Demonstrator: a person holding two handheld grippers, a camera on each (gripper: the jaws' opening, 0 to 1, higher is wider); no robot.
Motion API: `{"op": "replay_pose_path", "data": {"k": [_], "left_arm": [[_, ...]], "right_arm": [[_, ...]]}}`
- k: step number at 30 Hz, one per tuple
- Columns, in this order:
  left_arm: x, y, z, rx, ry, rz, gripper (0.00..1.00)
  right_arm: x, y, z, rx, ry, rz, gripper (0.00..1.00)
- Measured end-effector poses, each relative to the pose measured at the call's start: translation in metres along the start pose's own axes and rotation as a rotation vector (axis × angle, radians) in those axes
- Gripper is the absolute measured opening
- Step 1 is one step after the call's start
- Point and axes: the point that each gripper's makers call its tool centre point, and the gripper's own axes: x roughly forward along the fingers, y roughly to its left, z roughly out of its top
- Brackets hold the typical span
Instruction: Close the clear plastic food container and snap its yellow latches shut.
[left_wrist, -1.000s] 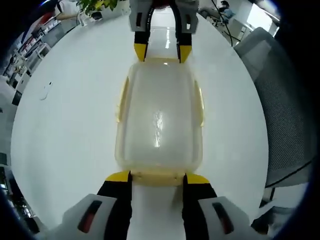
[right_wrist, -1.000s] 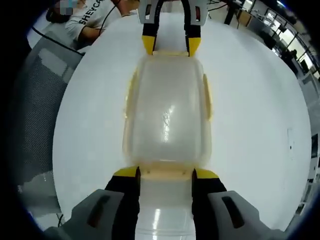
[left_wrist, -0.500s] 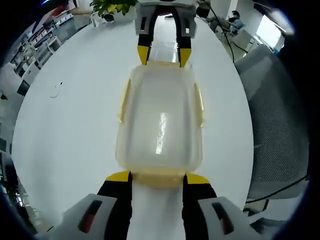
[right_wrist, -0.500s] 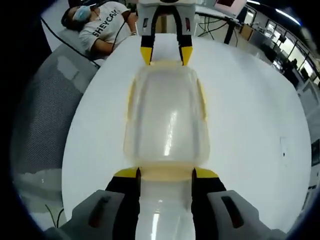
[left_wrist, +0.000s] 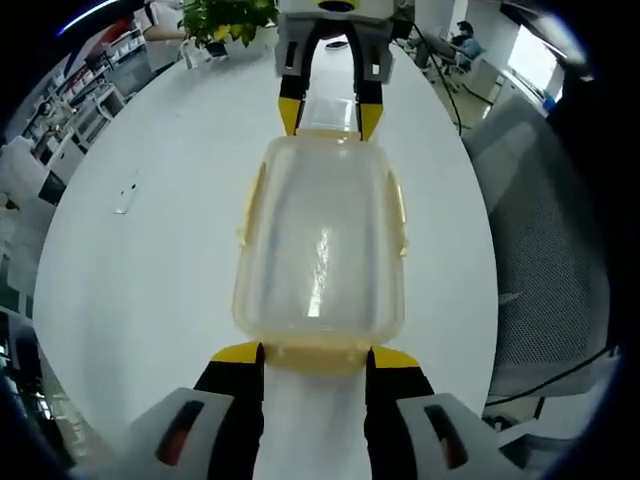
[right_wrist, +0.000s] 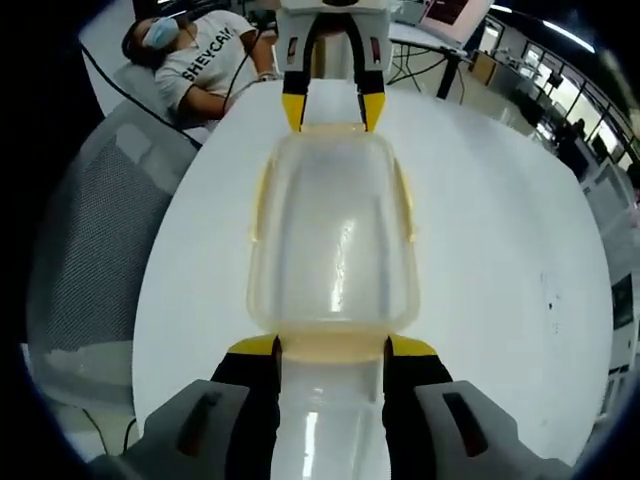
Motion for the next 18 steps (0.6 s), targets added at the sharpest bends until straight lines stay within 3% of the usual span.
{"op": "replay_pose_path", "data": {"k": [12, 18], "left_arm": [[0.004, -0.004, 0.026, 0.011, -0.021, -0.008, 0.33], [0.009, 0.000, 0.042, 0.022, -0.036, -0.003, 0.33]], "right_arm": [[-0.018, 0.004, -0.017, 0.001, 0.005, -0.010, 0.36], [-0.027, 0.002, -0.034, 0.014, 0.017, -0.019, 0.36]]}}
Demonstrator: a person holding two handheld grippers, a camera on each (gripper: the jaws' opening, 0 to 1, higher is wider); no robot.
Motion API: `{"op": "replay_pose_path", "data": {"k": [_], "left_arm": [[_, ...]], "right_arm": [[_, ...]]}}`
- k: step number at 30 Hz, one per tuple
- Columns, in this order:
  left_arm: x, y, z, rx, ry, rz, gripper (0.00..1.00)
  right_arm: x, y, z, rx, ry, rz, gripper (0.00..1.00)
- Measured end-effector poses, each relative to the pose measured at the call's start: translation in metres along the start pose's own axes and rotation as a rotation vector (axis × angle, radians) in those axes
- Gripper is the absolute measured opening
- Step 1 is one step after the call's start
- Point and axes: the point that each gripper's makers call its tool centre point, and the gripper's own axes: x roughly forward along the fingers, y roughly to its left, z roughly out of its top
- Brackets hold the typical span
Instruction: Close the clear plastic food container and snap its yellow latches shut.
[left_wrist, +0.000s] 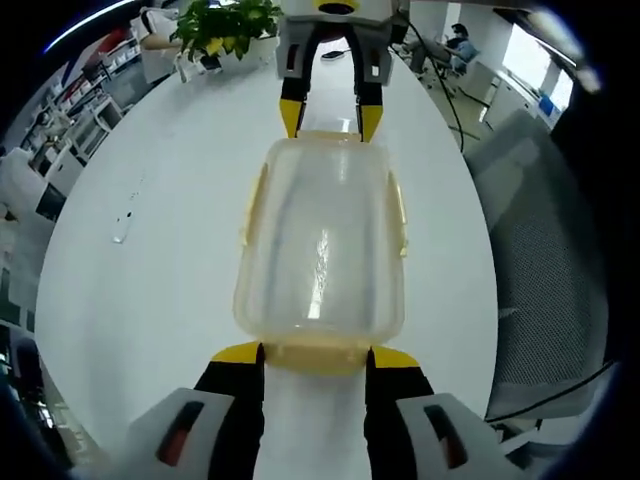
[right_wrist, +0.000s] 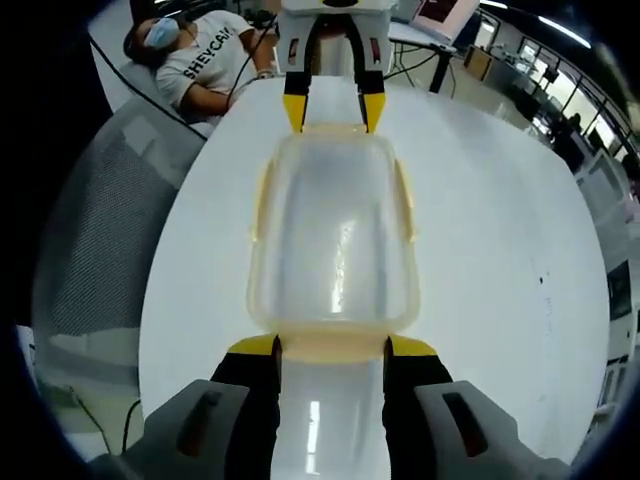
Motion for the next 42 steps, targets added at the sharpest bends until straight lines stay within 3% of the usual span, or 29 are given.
{"op": "replay_pose_path", "data": {"k": [6, 32, 42], "left_arm": [[0.006, -0.001, 0.015, -0.006, -0.032, -0.012, 0.33], [0.039, -0.012, 0.068, 0.003, -0.067, -0.041, 0.32], [0.053, -0.018, 0.095, 0.020, -0.076, -0.063, 0.32]], "right_arm": [[-0.009, -0.001, -0.014, -0.010, 0.005, -0.011, 0.36], [-0.034, 0.007, -0.069, 0.011, 0.039, -0.005, 0.36], [-0.042, 0.014, -0.100, 0.036, 0.057, -0.010, 0.36]]}}
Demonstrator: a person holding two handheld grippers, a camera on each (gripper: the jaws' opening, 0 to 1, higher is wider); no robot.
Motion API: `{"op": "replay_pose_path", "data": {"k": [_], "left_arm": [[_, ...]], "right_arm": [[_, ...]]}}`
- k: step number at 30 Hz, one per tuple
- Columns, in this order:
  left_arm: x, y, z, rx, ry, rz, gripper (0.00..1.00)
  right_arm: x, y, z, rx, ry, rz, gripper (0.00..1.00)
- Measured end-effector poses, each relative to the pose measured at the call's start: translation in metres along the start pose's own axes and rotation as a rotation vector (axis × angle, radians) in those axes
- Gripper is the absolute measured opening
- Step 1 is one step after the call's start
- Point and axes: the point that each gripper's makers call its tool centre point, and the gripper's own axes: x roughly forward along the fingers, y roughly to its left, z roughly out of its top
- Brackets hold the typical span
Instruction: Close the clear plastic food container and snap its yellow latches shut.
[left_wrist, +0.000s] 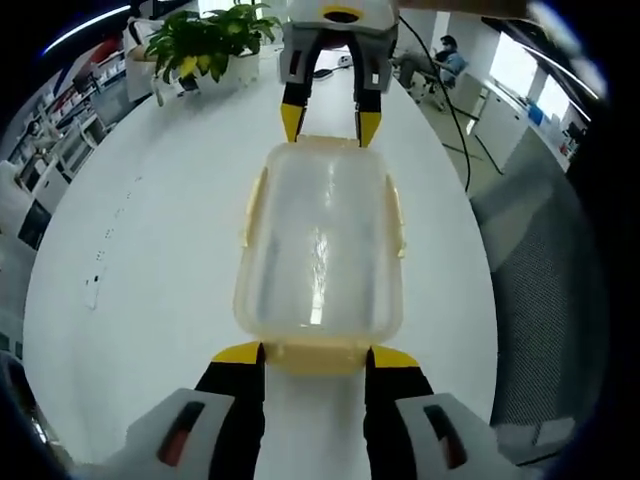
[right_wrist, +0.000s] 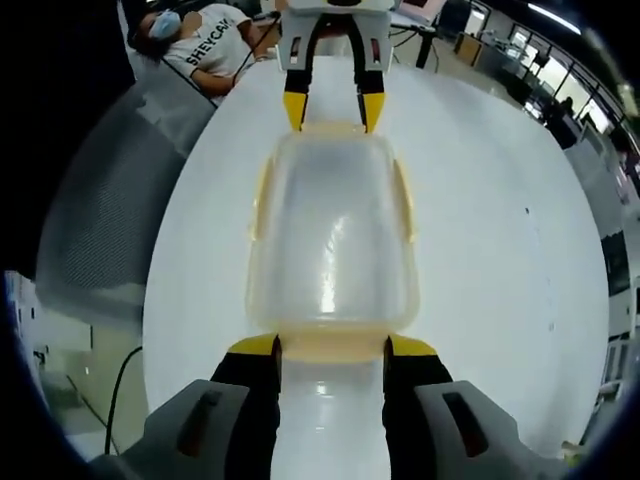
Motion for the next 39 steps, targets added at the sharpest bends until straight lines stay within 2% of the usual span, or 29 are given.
{"op": "replay_pose_path", "data": {"k": [10, 18, 27, 31, 39], "left_arm": [[0.013, -0.004, 0.024, -0.013, -0.045, -0.019, 0.32], [0.023, -0.007, 0.039, 0.004, -0.043, -0.010, 0.32], [0.031, -0.010, 0.059, 0.026, -0.067, -0.007, 0.33], [0.033, -0.010, 0.062, 0.022, -0.075, -0.014, 0.33], [0.037, -0.011, 0.058, 0.036, -0.059, -0.025, 0.33]], "right_arm": [[-0.011, 0.002, -0.025, -0.004, 0.002, -0.006, 0.36], [-0.017, 0.004, -0.042, 0.005, 0.012, -0.011, 0.36], [-0.027, 0.008, -0.061, 0.019, 0.025, -0.028, 0.37], [-0.026, 0.010, -0.063, 0.027, 0.025, -0.025, 0.37], [-0.018, 0.017, -0.061, 0.040, 0.025, -0.019, 0.37]]}}
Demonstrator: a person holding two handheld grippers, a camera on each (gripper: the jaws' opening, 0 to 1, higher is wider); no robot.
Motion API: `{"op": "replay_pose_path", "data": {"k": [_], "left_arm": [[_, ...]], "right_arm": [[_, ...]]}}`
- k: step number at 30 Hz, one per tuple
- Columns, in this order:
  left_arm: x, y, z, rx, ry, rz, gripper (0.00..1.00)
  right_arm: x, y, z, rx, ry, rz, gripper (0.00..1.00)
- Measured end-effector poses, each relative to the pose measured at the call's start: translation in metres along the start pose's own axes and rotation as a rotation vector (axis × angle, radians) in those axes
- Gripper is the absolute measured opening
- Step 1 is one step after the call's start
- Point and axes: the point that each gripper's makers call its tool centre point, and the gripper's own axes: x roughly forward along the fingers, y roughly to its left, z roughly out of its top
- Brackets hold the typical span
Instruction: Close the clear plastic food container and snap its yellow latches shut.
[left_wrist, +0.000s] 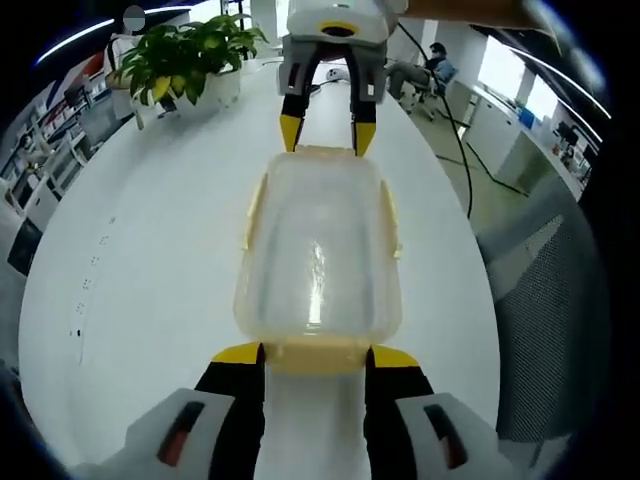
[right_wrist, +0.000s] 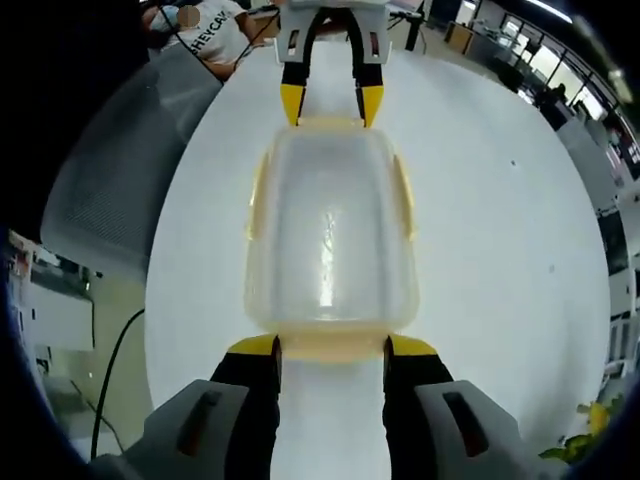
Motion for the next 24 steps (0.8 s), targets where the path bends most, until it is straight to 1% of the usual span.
{"op": "replay_pose_path", "data": {"k": [2, 5, 9, 16, 22, 24], "left_arm": [[0.0008, 0.0005, 0.0009, 0.002, 0.000, 0.001, 0.33], [0.0019, 0.0003, 0.0017, 0.003, -0.001, -0.002, 0.33], [0.0032, 0.0003, 0.0016, 0.001, -0.001, -0.004, 0.33], [0.0040, 0.0004, 0.0025, 0.015, -0.003, -0.010, 0.33], [0.0039, 0.0002, 0.0025, 0.025, -0.001, -0.007, 0.34], [0.0038, 0.0006, 0.0032, 0.026, -0.006, -0.007, 0.34]], "right_arm": [[0.0021, -0.0015, -0.0033, -0.004, 0.007, -0.008, 0.37], [0.0015, -0.0020, -0.0039, 0.009, -0.015, -0.007, 0.37], [0.0035, -0.0026, -0.0044, 0.011, -0.027, -0.001, 0.37], [0.0055, -0.0035, -0.0061, -0.002, -0.009, 0.030, 0.37], [0.0049, -0.0044, -0.0088, 0.001, -0.008, 0.023, 0.38], [0.0040, -0.0049, -0.0095, 0.015, -0.008, 0.014, 0.39]]}}
